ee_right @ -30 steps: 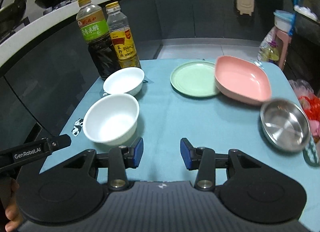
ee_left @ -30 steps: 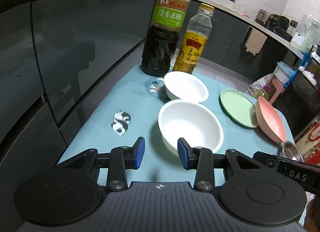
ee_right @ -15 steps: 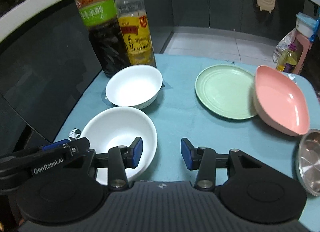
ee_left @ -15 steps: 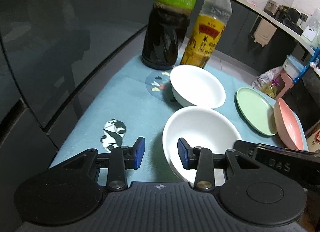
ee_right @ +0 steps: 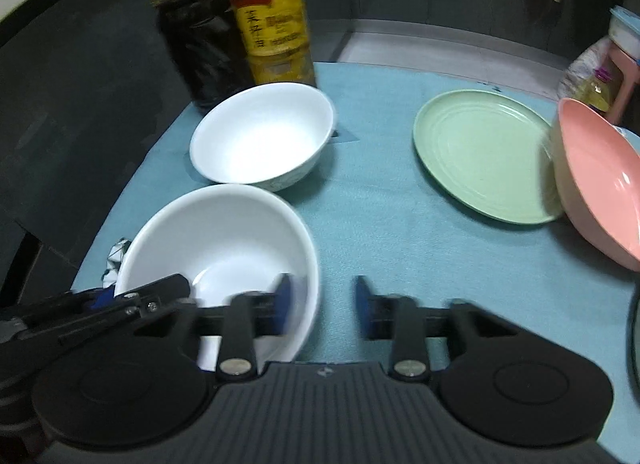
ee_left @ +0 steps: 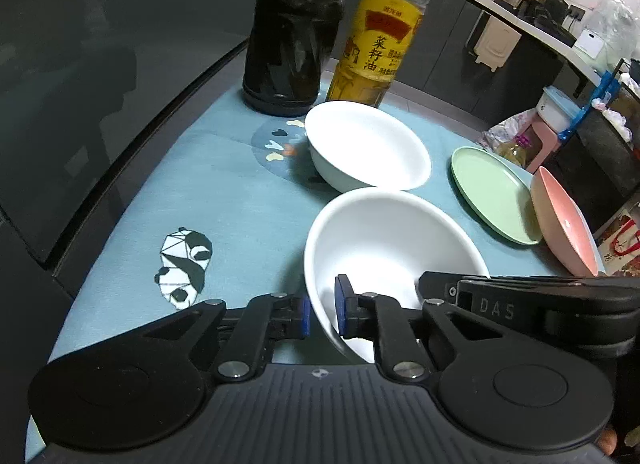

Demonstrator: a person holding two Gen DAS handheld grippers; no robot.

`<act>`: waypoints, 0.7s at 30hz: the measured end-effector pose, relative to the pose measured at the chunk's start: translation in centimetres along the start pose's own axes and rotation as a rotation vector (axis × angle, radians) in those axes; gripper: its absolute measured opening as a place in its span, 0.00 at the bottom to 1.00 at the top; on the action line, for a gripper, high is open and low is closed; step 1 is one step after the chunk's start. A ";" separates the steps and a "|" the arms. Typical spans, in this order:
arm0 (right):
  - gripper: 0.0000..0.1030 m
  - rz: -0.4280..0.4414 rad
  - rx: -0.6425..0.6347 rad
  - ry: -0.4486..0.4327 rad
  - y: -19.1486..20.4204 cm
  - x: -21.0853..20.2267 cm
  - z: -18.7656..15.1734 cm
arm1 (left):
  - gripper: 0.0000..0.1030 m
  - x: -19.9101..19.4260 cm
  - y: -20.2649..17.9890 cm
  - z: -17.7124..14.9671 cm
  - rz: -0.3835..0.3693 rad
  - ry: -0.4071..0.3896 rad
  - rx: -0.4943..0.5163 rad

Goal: Organize plates and bowls
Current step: 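Grasp the rim of the large white bowl with the left gripper, then lower the large white bowl into the black bowl and open the left gripper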

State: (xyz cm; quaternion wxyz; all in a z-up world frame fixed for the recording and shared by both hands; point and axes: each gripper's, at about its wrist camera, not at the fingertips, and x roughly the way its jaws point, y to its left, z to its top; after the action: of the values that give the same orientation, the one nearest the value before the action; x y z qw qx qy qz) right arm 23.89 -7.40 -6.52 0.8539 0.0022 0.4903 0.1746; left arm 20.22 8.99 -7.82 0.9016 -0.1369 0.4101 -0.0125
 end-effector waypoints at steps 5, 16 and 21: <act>0.05 -0.004 -0.018 -0.071 0.4 -3.3 -0.5 | 0.11 -3.2 -1.1 -0.4 -0.012 -0.075 0.024; 0.05 -0.022 0.028 -0.165 -0.7 -10.3 -5.0 | 0.11 -9.8 -4.5 -3.7 -0.079 -0.143 0.103; 0.06 -0.031 0.041 -0.192 -0.5 -12.6 -7.7 | 0.11 -12.3 -5.3 -5.8 -0.094 -0.150 0.129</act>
State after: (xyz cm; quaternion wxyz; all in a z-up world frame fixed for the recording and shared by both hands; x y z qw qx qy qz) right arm 11.81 -12.91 -0.04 0.8993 0.0288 0.4098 0.1501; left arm 8.22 4.20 -1.09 0.9352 -0.0982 0.3327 -0.0708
